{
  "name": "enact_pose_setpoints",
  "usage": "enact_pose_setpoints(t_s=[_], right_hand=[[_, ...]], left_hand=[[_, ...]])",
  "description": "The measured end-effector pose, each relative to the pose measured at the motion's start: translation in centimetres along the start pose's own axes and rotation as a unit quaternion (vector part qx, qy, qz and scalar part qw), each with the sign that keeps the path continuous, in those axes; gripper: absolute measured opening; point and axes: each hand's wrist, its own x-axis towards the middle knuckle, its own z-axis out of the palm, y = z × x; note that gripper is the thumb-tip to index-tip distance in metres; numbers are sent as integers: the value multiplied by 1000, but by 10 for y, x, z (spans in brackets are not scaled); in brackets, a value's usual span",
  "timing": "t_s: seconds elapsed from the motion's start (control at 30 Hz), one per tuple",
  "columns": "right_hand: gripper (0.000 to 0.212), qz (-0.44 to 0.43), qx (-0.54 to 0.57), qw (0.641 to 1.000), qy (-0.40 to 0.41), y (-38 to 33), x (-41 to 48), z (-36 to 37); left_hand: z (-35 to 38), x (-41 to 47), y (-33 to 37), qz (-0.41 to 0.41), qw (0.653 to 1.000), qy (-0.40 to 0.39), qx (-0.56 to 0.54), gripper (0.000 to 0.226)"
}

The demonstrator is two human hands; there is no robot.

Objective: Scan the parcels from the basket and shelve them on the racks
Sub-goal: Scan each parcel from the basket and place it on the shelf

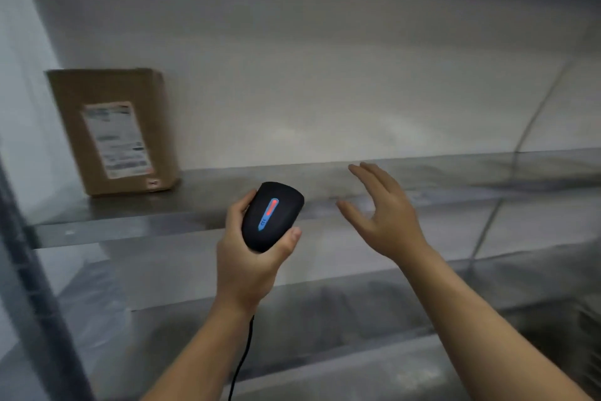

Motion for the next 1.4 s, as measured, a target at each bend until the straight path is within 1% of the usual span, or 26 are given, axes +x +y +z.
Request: enact_pose_setpoints(t_s=[0.1,0.3,0.43,0.63,0.73,0.83,1.03,1.13,1.27,1.4], right_hand=[[67,41,-31,999,-1,42,-36,-41],[75,140,-92,986,0,113,-113,-127],[76,187,-114,976,8,149,-162,-179],[74,255,-130,958,20,188,-234,-238],[75,284,-146,947,25,202,-263,-259],[73,319,-159,934,31,211,-290,-276],[72,378,-194,904,44,241,-329,-302],[72,408,-201,888,58,267,-337,-313],[70,434,-217,873,56,310,-337,-323],[71,465,-215,857,57,351,-332,-332]], left_hand=[[53,-24,-3,-16,999,-36,-15,71],[161,-77,-2,-48,991,-121,-39,72],[225,-115,1,-68,981,-170,-62,76],[300,-167,5,-100,957,-250,-105,72],[329,-186,5,-109,943,-290,-122,71],[357,-203,5,-111,930,-324,-133,76],[421,-229,-7,-129,903,-383,-146,75],[460,-236,-18,-134,890,-409,-151,81],[515,-236,-32,-141,876,-432,-164,82],[568,-232,-43,-149,861,-453,-180,74]])
